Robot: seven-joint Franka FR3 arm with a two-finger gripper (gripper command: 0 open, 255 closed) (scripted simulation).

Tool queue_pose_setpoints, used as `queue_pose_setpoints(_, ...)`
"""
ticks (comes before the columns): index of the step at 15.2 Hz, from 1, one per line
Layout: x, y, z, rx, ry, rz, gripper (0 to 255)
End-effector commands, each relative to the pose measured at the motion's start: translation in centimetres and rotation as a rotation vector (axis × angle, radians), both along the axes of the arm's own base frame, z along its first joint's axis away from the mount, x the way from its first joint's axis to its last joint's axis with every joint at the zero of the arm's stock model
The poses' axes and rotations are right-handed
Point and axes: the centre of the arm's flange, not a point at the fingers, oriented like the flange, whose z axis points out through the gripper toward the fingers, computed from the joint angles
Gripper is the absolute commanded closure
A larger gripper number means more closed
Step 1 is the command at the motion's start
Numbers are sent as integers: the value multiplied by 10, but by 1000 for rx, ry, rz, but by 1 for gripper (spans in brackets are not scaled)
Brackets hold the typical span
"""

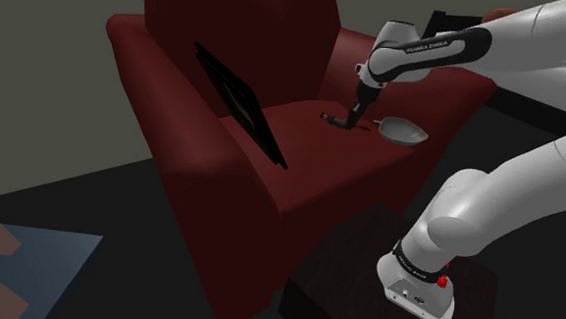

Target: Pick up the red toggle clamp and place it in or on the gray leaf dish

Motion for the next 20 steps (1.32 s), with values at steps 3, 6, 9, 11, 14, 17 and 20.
queue_pose_setpoints(3,0,0,22,0,0,0,255)
queue_pose_setpoints(6,0,0,37,0,0,0,255)
queue_pose_setpoints(9,0,0,53,0,0,0,255)
queue_pose_setpoints(11,0,0,64,0,0,0,255)
queue_pose_setpoints(14,0,0,80,0,0,0,255)
queue_pose_setpoints(17,0,0,96,0,0,0,255)
queue_pose_setpoints(20,-19,-18,97,0,0,0,255)
